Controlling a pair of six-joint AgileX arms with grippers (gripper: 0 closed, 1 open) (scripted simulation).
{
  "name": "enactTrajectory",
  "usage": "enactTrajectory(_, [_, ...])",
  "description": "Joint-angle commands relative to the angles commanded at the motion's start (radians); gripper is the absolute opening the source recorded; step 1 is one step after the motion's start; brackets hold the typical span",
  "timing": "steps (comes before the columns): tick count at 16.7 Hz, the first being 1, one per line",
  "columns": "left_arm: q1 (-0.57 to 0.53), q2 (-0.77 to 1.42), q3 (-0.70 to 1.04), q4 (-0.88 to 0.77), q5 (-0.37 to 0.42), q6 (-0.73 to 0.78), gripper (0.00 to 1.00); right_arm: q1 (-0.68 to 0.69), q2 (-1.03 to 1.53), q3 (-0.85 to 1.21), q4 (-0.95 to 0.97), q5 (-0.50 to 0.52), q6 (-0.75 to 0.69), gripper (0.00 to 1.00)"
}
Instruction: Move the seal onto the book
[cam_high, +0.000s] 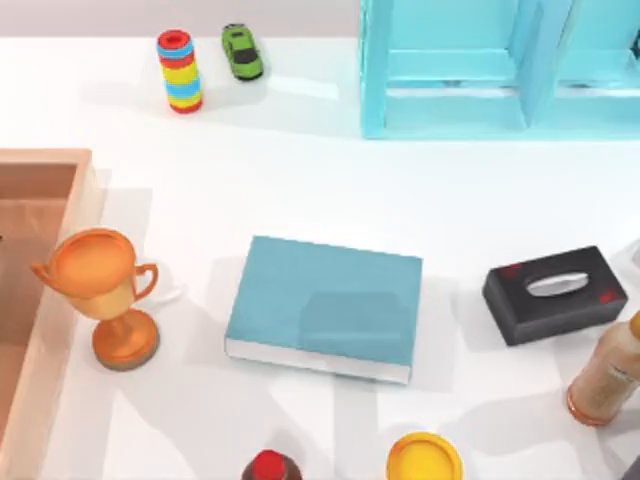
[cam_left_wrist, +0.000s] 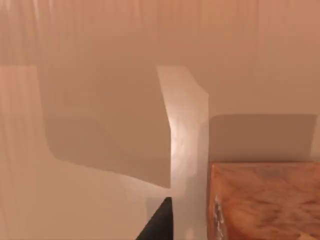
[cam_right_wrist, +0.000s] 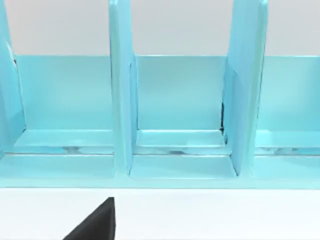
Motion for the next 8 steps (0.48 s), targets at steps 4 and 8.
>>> enactTrajectory(4, [0.0, 0.0, 0.0, 0.0, 0.0, 0.0, 0.17, 0.0, 0.0, 0.0, 0.0, 0.0, 0.0, 1.0])
enactTrajectory(8, [0.0, 0.0, 0.0, 0.0, 0.0, 0.0, 0.0, 0.0, 0.0, 0.0, 0.0, 0.0, 0.0, 1.0])
